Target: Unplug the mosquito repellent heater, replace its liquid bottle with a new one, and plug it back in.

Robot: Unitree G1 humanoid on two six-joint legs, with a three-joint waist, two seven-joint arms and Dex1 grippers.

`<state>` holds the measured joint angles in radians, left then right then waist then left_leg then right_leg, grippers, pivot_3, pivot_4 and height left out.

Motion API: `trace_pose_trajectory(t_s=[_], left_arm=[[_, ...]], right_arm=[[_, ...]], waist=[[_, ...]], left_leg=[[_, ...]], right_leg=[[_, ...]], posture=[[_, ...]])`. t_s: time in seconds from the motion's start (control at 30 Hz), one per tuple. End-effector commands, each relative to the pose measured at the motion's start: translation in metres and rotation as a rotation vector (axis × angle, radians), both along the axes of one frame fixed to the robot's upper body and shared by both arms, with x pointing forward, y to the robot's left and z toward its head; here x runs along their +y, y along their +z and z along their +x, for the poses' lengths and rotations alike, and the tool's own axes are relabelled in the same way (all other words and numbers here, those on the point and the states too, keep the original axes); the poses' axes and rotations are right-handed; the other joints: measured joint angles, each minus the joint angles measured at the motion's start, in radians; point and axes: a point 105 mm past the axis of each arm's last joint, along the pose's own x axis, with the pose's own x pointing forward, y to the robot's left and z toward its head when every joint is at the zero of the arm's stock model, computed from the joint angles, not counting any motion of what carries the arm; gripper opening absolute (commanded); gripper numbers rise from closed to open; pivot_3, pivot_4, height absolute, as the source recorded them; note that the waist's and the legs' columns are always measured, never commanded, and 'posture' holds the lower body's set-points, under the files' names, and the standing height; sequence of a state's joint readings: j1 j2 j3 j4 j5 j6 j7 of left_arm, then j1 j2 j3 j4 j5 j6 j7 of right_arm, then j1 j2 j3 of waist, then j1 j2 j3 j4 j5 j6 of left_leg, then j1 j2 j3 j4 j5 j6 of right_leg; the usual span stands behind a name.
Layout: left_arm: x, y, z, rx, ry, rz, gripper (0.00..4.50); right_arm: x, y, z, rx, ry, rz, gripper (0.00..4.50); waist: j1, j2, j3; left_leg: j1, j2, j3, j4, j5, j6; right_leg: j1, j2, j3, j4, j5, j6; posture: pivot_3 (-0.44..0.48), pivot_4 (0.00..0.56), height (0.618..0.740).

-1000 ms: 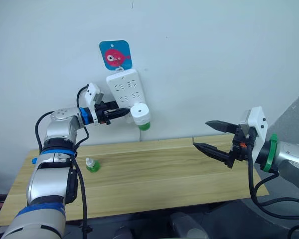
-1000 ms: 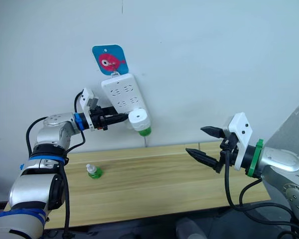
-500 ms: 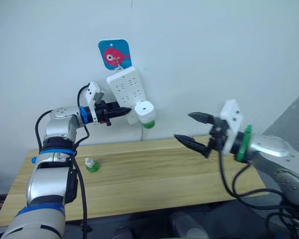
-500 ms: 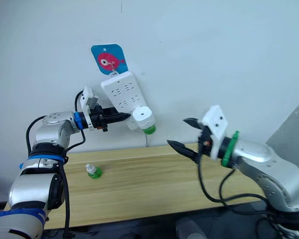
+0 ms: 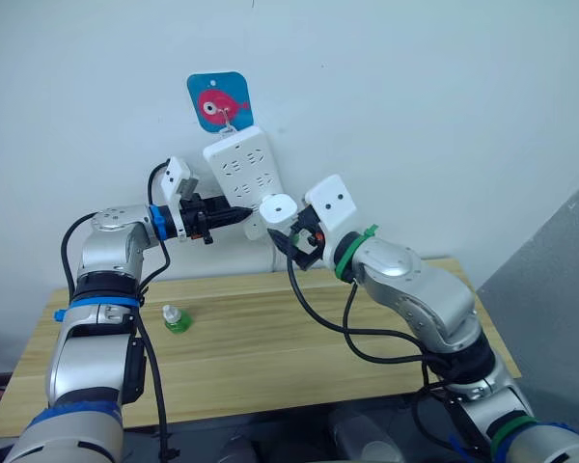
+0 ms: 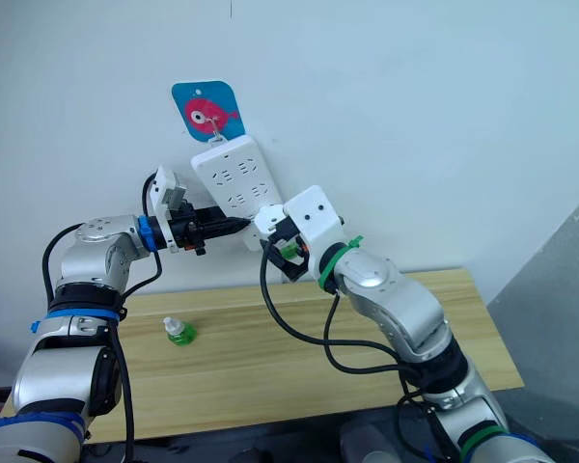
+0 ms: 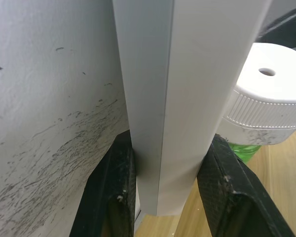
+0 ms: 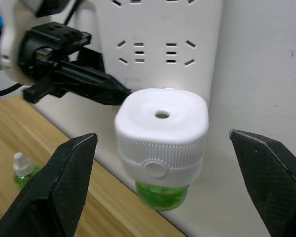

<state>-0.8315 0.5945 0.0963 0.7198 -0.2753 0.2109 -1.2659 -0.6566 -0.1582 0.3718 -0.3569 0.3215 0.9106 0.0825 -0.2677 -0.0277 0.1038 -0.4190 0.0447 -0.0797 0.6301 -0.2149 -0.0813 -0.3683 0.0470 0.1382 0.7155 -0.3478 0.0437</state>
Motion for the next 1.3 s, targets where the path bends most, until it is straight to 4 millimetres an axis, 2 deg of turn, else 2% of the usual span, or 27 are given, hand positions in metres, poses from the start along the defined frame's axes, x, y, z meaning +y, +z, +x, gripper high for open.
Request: trace_pose_trajectory(t_s=[0.03, 0.6, 0.7, 0.77, 0.8, 1.03, 1.3], left_arm=[[0.000, 0.011, -0.001, -0.047, 0.002, -0.001, 1.31], [0.001, 0.009, -0.002, -0.048, 0.019, -0.009, 1.31], [0.001, 0.009, -0.001, -0.047, 0.022, -0.011, 1.31], [0.000, 0.009, -0.001, -0.045, 0.025, -0.012, 1.31], [0.000, 0.009, -0.001, -0.044, 0.026, -0.013, 1.31], [0.004, 0.007, 0.005, -0.066, 0.085, 0.001, 1.31], [0.016, 0.003, 0.015, -0.108, 0.168, 0.068, 1.31]], right_arm=[[-0.001, 0.015, 0.008, -0.046, -0.028, 0.043, 4.50], [0.022, 0.014, 0.026, 0.002, -0.002, 0.077, 4.50], [0.025, 0.011, 0.026, 0.004, -0.003, 0.063, 3.86], [0.026, 0.009, 0.025, 0.006, 0.001, 0.057, 3.15], [0.026, 0.009, 0.025, 0.006, 0.002, 0.055, 3.02], [0.024, 0.012, 0.019, -0.010, 0.006, 0.055, 3.03], [0.000, 0.016, 0.000, -0.012, 0.008, 0.014, 3.03]], waist=[[0.000, 0.000, 0.000], [-0.005, 0.002, 0.001], [-0.005, 0.002, 0.001], [-0.005, 0.002, 0.001], [-0.005, 0.002, 0.001], [-0.005, 0.002, 0.001], [-0.008, 0.004, 0.002]], left_leg=[[0.000, 0.000, 0.000, 0.000, 0.000, 0.000], [-0.001, 0.000, -0.009, 0.000, 0.001, 0.000], [-0.001, 0.000, -0.009, 0.000, 0.001, 0.000], [-0.001, 0.000, -0.010, 0.000, 0.002, 0.000], [-0.001, 0.000, -0.010, 0.000, 0.002, -0.001], [-0.001, -0.001, -0.011, 0.000, 0.002, -0.001], [-0.001, -0.002, -0.015, 0.000, 0.005, -0.003]], right_leg=[[0.000, 0.000, -0.001, 0.000, 0.000, 0.000], [0.001, 0.000, -0.011, 0.002, 0.000, -0.001], [0.001, 0.000, -0.011, 0.002, 0.000, -0.001], [0.001, 0.000, -0.012, 0.002, 0.000, -0.001], [0.001, 0.000, -0.012, 0.003, 0.000, -0.001], [0.002, 0.000, -0.013, 0.003, 0.000, -0.001], [0.005, -0.002, -0.015, 0.002, 0.000, 0.000]], posture=[[-0.262, 0.081, 0.740], [-0.255, 0.082, 0.740], [-0.252, 0.088, 0.740], [-0.252, 0.088, 0.740], [-0.254, 0.087, 0.740], [-0.259, 0.083, 0.740], [-0.290, 0.086, 0.740]])
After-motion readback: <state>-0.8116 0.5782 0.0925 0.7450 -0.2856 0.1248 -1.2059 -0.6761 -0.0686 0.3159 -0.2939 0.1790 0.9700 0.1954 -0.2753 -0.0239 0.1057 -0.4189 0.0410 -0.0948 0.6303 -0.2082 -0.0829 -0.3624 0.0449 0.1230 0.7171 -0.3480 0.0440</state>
